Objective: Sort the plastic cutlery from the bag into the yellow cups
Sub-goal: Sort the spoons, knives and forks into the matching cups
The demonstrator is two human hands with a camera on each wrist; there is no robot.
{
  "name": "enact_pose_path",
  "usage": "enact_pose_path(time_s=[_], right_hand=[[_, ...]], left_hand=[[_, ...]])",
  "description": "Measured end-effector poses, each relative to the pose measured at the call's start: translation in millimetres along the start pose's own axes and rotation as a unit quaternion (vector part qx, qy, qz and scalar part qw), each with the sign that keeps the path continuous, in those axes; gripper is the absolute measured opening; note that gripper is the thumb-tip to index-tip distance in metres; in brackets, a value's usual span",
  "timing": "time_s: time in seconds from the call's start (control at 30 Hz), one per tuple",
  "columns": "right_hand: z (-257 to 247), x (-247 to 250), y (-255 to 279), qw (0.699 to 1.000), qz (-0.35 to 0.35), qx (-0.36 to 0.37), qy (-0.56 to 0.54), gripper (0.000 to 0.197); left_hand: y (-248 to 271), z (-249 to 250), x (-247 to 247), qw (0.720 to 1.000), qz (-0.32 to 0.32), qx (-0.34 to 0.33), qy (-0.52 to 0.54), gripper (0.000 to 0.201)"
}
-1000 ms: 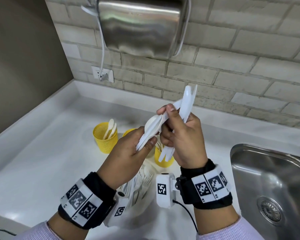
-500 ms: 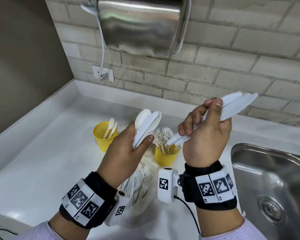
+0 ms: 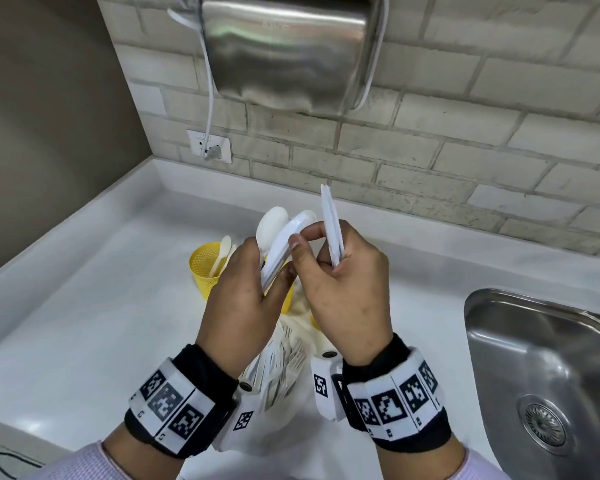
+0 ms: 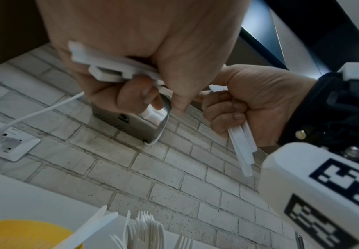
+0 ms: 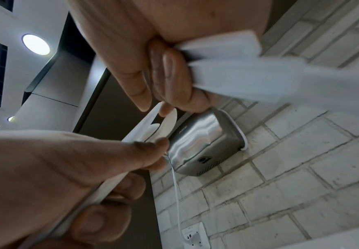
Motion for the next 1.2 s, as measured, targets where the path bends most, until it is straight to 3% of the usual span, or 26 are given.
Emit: enact_pose_path(time_s=[0.2,0.37,0.6,0.67,0.8,0.93,1.1,1.2], right_hand=[[-1.7,-1.2,-1.1,1.0,-0.004,-0.004,0.023,0.009],[0.4,-4.3,-2.9,0.999,-0.025,-0.014,-0.018,0.013],[-4.0,4.5,-5.3,0.995,0.026,-0.02,-0.096,0.02],[-3.0,3.2,-4.6,0.994,0.009,-0.025,-0.11,0.027],[-1.2,-1.4,-4.4,0.994,-0.045,-0.037,-0.09,0.019],[1.4,3.6,-5.0,0.992,0.023,-0.051,-0.111,0.022],[4.7,11.4,-10.9,0.94,0.093,-0.116,-0.307,0.026],[4.1,17.2,-13.7,0.917,0.12,-0.131,-0.358,0.029]], left_hand=[[2.6,7.5,4.7,1.0,0.019,-0.003,-0.015,0.048],[3.3,9.1,4.8,0.999,0.021,-0.005,-0.037,0.047],[2.8,9.7,4.2,0.998,0.026,0.0,-0.064,0.036],[4.2,16.0,6.3,0.996,0.033,-0.016,-0.077,0.03],[3.6,19.7,7.1,0.996,0.033,-0.025,-0.084,0.029],[4.4,21.0,8.8,0.994,0.043,-0.03,-0.095,0.022],[4.3,21.6,9.4,0.993,0.041,-0.043,-0.107,0.016],[4.4,21.4,7.4,0.995,0.033,-0.048,-0.08,0.011]])
Point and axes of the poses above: each hand's wrist, its own y-axis away from the middle knuckle, its own x-axis out of the back of the hand, z = x × y, the point moved 4 cm from there along -y, towards the middle knuckle, and after that the axes turned 14 degrees about -y, right-handed, at the moved point
